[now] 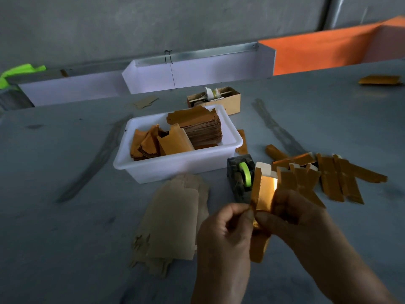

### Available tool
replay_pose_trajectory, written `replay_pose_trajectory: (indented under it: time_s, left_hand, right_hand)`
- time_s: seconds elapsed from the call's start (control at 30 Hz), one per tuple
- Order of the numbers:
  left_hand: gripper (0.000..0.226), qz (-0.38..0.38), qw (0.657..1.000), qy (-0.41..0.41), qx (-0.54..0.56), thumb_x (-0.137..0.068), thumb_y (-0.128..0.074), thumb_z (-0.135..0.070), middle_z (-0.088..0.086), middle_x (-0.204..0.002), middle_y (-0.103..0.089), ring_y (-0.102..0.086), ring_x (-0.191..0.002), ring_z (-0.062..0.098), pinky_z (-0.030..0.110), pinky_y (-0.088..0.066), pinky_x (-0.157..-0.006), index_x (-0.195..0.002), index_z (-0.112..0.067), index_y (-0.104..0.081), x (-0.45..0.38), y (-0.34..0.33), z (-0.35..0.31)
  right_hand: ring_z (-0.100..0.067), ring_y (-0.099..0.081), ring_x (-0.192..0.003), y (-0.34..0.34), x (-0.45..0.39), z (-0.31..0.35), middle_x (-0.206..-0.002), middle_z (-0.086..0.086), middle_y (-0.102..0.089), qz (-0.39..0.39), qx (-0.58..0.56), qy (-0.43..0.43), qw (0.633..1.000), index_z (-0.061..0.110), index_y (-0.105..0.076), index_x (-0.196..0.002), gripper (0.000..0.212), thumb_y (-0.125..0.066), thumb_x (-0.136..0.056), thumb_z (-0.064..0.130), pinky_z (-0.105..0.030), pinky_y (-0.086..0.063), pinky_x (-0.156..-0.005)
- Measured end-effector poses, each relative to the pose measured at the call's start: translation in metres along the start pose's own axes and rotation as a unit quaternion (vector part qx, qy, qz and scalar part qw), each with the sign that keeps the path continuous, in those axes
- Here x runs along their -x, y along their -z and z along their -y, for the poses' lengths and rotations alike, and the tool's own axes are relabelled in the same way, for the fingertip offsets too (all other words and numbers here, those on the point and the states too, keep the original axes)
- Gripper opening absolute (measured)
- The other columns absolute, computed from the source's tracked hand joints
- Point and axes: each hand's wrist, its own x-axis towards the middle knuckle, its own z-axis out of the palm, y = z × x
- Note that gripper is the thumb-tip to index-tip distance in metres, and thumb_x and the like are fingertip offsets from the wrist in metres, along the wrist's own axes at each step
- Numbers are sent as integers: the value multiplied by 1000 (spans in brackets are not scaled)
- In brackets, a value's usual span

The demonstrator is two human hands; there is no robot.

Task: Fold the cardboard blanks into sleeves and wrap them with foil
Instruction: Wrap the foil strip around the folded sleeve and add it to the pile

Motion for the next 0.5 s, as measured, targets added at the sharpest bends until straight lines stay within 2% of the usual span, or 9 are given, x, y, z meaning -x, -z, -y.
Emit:
replay_pose_trajectory:
  time_s: [0.07, 0.13, 0.23, 0.3, 0.33, 0.4, 0.47, 0.5]
  left_hand:
    - [25, 5, 1000, 8, 9, -87, -65, -19, -2, -75, -71, -70, -73, 17, 33, -60, -66, -78, -41, -71, -2, 3, 1]
    - [30, 8, 1000, 21, 14, -86, -67, -21, 2, -73, -69, -69, -72, 19, 34, -60, -63, -84, -51, -65, -3, 5, 0]
    - [17, 46, 998, 53, -1, -90, -62, -27, -1, -75, -73, -71, -70, 12, 28, -56, -52, -90, -44, -61, -8, 10, 0]
    - [12, -1, 992, 0, -130, -92, -56, -32, -3, -79, -73, -69, -69, 9, 29, -55, -56, -97, -31, -67, -16, 17, 5]
    - [18, -50, 969, -46, -236, -92, -55, -34, -3, -85, -72, -68, -77, 13, 32, -55, -65, -101, -26, -68, -21, 22, 9]
    - [30, -115, 874, -84, -464, -92, -49, -44, -1, -104, -67, -59, -100, 21, 33, -46, -82, -110, -25, -63, -29, 35, 15]
    - [45, -115, 782, -31, -611, -91, -41, -57, 1, -117, -57, -47, -110, 23, 34, -40, -88, -117, -23, -54, -34, 44, 21]
    - [47, -99, 755, -5, -649, -90, -39, -60, 0, -120, -53, -44, -113, 23, 34, -39, -89, -117, -22, -50, -34, 46, 24]
  right_hand:
    - [-11, -66, -75, 0, -1, -4, -76, 3, -70, 11, -28, -2, 1000, 25, -66, -86, 12, -68, -75, 20, -35, -52, -76]
    - [-18, -66, -79, 0, -3, -8, -76, -2, -69, 30, -45, -11, 998, 24, -68, -88, 14, -61, -83, 12, -39, -52, -81]
    - [-27, -65, -84, 3, -10, -17, -79, -7, -68, 25, -79, -40, 996, 18, -68, -91, 18, -54, -88, 7, -44, -51, -87]
    - [-25, -64, -87, 10, -20, -23, -86, -5, -67, -29, -80, -51, 995, 20, -67, -100, 20, -54, -90, 9, -44, -50, -87]
    - [-23, -64, -85, 15, -27, -26, -87, -4, -67, -62, -63, -47, 995, 22, -65, -100, 19, -53, -91, 11, -40, -52, -80]
    - [-20, -62, -70, 28, -43, -32, -77, -3, -65, -131, -9, -33, 991, 27, -64, -93, 17, -54, -92, 13, -31, -50, -60]
    - [-25, -60, -64, 42, -62, -39, -70, -8, -62, -172, 64, -37, 982, 26, -63, -87, 14, -53, -92, 17, -37, -51, -57]
    - [-27, -60, -65, 47, -71, -43, -71, -10, -62, -178, 115, -44, 976, 23, -62, -86, 12, -53, -92, 19, -38, -51, -60]
